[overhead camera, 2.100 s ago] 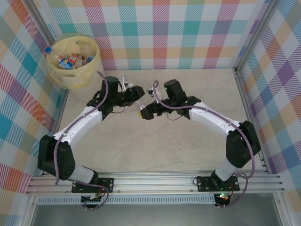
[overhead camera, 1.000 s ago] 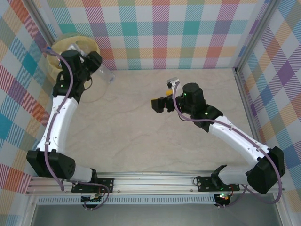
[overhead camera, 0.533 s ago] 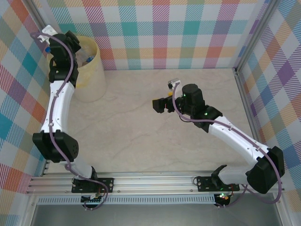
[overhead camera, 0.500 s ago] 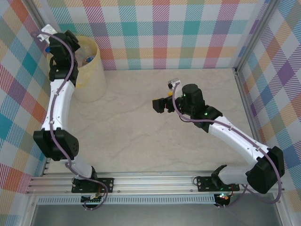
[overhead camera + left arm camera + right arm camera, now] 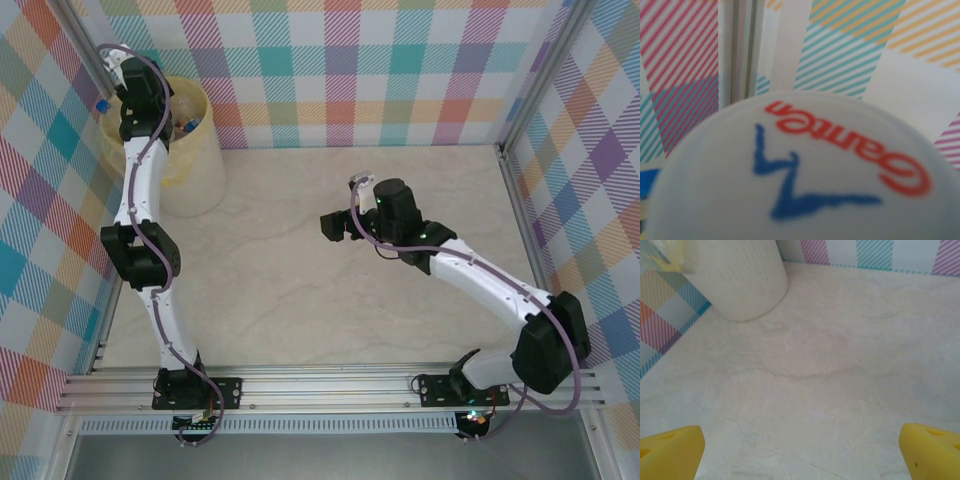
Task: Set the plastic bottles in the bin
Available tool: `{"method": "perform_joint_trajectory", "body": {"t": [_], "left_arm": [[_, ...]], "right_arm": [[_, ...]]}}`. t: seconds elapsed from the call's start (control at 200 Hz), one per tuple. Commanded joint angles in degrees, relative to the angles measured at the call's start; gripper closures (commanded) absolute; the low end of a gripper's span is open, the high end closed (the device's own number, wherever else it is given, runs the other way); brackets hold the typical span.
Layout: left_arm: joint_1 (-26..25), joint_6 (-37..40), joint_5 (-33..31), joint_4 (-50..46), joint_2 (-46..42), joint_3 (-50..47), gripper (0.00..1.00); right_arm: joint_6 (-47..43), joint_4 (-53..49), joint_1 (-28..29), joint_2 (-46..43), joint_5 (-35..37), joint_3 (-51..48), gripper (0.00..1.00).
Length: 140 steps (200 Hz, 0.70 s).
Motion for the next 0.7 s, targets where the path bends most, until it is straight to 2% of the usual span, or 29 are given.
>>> {"method": "perform_joint_trajectory", "body": {"t": [0.0, 0.18, 0.37, 0.4, 0.48, 0.53, 0.6, 0.695], "left_arm": [[1.45, -5.38, 2.59, -10.84, 0.05, 9.23, 0.46], [2.40, -8.96, 7.41, -15.85, 0.77, 11.64, 0.44], [3.34, -10.23, 6.06, -16.56, 3.43, 12.24, 0.40], [3.66, -10.55, 6.16, -16.63, 3.91, 12.69, 0.36], [4.21, -11.09, 7.76, -18.15, 5.17, 15.47, 0.17], [4.39, -10.43, 9.69, -19.15, 5.41, 17.57, 0.09], [4.44, -9.34, 11.37, -20.02, 4.79, 19.37, 0.04], [4.48, -8.72, 13.37, -20.39, 2.85, 19.82, 0.01]], "right_arm": [[-0.98, -1.80, 0.08, 2.45, -0.03, 3.62, 0.00], [-0.87, -1.78, 0.08, 4.82, -1.18, 4.80, 0.00], [-0.84, -2.19, 0.08, 4.96, -1.57, 5.20, 0.00], [-0.87, -2.24, 0.12, 4.79, -1.39, 5.20, 0.00], [-1.04, -2.48, 0.08, 4.52, -0.94, 5.11, 0.00], [-1.04, -2.57, 0.08, 4.43, -0.85, 5.11, 0.00], [-1.00, -2.54, 0.08, 4.34, -0.77, 5.19, 0.00], [-0.68, -2.27, 0.08, 4.51, -0.92, 5.20, 0.00]]}}
